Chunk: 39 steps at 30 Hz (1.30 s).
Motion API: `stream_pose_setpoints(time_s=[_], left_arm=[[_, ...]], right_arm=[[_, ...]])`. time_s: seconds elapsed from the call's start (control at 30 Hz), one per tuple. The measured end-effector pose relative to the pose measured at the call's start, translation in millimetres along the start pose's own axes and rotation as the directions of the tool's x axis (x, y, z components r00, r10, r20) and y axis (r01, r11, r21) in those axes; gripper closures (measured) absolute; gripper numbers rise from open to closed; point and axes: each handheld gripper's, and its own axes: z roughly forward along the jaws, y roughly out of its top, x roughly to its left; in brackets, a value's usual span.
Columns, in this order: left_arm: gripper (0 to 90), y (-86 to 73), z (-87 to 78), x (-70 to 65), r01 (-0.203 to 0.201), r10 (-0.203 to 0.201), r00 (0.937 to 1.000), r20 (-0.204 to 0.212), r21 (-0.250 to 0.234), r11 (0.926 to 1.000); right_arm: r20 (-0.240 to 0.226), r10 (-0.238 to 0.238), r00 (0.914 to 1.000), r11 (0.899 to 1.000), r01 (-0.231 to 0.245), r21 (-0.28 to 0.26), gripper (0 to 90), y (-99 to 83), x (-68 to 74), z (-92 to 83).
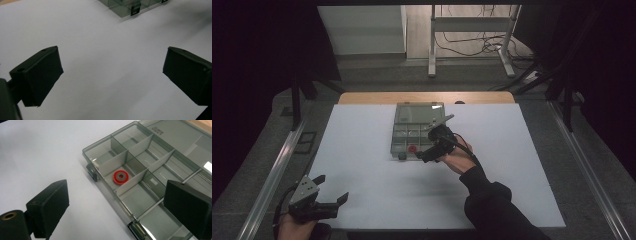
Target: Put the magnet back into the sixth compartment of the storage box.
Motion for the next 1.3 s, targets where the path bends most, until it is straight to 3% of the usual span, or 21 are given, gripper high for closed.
stream_pose_setpoints(time_s=[1.3], left_arm=[[3.0,0.1,0.3,0.1,-0.001,0.001,1.0,0.001,0.004,1.0]], right_arm=[[0.047,0.022,0.9987,0.998,-0.019,-0.058,2.7,-31.7,4.3,-24.8]])
